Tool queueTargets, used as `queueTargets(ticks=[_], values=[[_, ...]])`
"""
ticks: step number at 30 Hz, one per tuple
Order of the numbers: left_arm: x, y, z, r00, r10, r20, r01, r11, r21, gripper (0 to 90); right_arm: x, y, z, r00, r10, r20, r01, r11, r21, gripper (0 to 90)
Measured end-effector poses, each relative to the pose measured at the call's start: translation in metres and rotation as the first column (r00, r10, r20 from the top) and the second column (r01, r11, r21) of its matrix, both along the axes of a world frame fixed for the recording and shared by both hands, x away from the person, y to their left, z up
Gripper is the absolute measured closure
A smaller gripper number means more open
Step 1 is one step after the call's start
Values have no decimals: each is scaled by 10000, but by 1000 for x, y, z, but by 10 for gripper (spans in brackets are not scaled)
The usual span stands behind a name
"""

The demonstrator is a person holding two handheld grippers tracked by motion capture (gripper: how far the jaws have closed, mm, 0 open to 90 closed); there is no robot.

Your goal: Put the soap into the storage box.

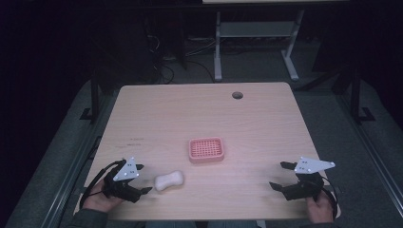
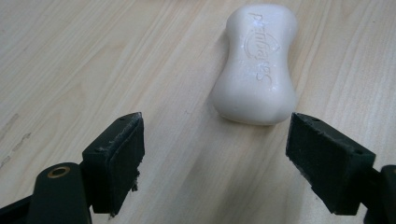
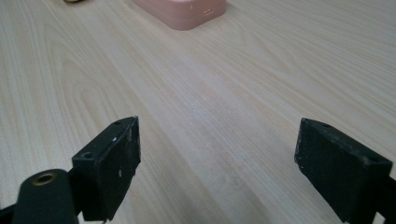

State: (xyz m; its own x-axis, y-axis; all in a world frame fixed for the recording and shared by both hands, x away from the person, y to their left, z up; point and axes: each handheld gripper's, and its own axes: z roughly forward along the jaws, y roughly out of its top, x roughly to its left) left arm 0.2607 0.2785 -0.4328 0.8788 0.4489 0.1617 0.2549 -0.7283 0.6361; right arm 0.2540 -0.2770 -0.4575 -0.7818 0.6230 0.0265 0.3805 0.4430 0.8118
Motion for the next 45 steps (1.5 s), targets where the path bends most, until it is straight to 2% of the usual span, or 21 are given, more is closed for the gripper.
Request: queueTargets(ticks=[6,14,19,23,38,40,45], values=[[0,-2,0,9999,-22,-158,21,10000,-56,196,-1,0,0,10000,9,5,-9,10000,21,140],[1,-9,4,9991,-337,-273,336,9994,-17,197,0,0,0,10000,2,-11,-2,10000,-28,140],[2,-17,5,9970,-529,-566,537,9985,137,197,-1,0,0,10000,-20,-85,20,10000,-9,141],[2,-21,6,9967,-609,-528,621,9978,212,201,-1,0,-1,10000,-3,-62,2,10000,-48,141],[9,-39,6,9930,-827,-843,901,9920,889,231,-2,0,-1,9999,-78,-106,78,10000,-50,141],[10,-41,6,9921,-801,-970,890,9919,908,236,-2,0,-1,9999,-70,-76,69,10000,-59,141],[11,-46,6,9907,-921,-1001,1024,9894,1030,237,-1,-1,-2,9999,-53,-121,52,10000,-27,141]])
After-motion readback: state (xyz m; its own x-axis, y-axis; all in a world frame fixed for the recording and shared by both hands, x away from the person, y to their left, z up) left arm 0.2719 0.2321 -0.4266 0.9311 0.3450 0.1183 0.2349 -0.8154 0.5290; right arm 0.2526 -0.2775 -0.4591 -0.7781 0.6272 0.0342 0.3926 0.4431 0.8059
